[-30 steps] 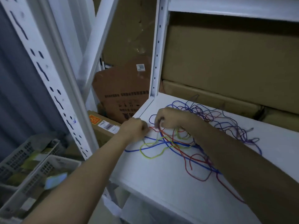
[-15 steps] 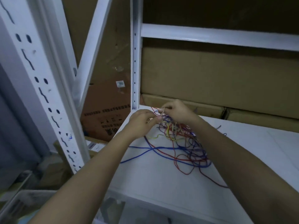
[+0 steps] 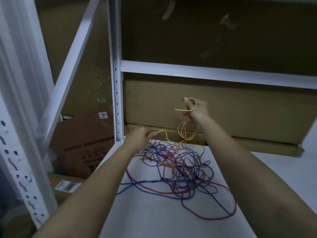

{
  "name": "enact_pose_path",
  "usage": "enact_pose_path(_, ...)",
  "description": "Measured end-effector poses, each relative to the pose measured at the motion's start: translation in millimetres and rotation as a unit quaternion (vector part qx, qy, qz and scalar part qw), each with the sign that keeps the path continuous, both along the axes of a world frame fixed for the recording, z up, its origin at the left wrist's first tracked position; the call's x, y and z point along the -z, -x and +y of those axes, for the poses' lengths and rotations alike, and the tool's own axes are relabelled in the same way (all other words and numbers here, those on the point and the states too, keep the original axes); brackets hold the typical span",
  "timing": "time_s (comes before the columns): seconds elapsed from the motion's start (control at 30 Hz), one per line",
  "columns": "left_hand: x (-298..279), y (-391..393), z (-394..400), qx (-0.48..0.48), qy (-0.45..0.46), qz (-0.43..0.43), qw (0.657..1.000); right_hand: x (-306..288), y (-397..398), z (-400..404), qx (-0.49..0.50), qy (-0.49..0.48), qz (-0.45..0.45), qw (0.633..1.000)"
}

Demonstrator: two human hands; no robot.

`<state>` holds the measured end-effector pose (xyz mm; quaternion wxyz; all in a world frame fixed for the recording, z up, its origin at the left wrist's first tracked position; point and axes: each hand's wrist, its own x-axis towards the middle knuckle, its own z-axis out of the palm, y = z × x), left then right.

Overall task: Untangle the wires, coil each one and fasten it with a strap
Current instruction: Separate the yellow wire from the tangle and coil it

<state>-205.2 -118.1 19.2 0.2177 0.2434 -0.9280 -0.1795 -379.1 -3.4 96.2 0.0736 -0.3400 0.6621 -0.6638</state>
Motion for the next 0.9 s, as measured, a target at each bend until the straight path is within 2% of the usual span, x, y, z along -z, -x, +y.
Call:
enact_pose_path(0.1,-4,18,1,-0.019,0.019,-0.011,1.0,-2,17,3,0.041,-0.053,0.098,0.993)
enact_pose_path(0.17,-14,30,6,-0.025,0.037,0.056,0.997,-1,25,4,0.052,-0.089,0.159,0.982)
enact_pose_path(0.27,-36,44,16,0.029,0.034,0.191,0.981,3,34,3,0.054,-0.131,0.237,0.961)
enact_pose_path(0.3,-41,47,20,0.052,0.036,0.195,0.979,4,35,3,0.055,-0.141,0.252,0.956)
enact_pose_path(0.4,-50,59,31,0.086,0.066,0.127,0.986,7,37,-3,0.067,-0.167,0.285,0.942)
enact_pose_path(0.43,-51,63,35,0.092,0.063,0.114,0.987,7,36,-4,0.069,-0.159,0.281,0.944)
enact_pose_path(0.5,-53,67,38,0.118,-0.006,0.135,0.984,7,35,-2,0.025,-0.117,0.243,0.963)
enact_pose_path(0.6,-56,68,33,0.127,-0.103,0.217,0.962,18,38,8,-0.142,-0.068,0.067,0.985)
enact_pose_path(0.67,-58,70,27,0.127,-0.139,0.239,0.953,40,40,12,-0.245,-0.066,-0.083,0.964)
enact_pose_path(0.73,-55,75,24,0.13,-0.178,0.237,0.946,63,39,14,-0.31,-0.054,-0.161,0.936)
enact_pose_path(0.8,-49,81,19,0.126,-0.224,0.248,0.934,79,36,17,-0.317,-0.046,-0.168,0.932)
enact_pose_path(0.9,-41,84,9,0.093,-0.238,0.284,0.924,90,32,25,-0.295,-0.071,-0.087,0.949)
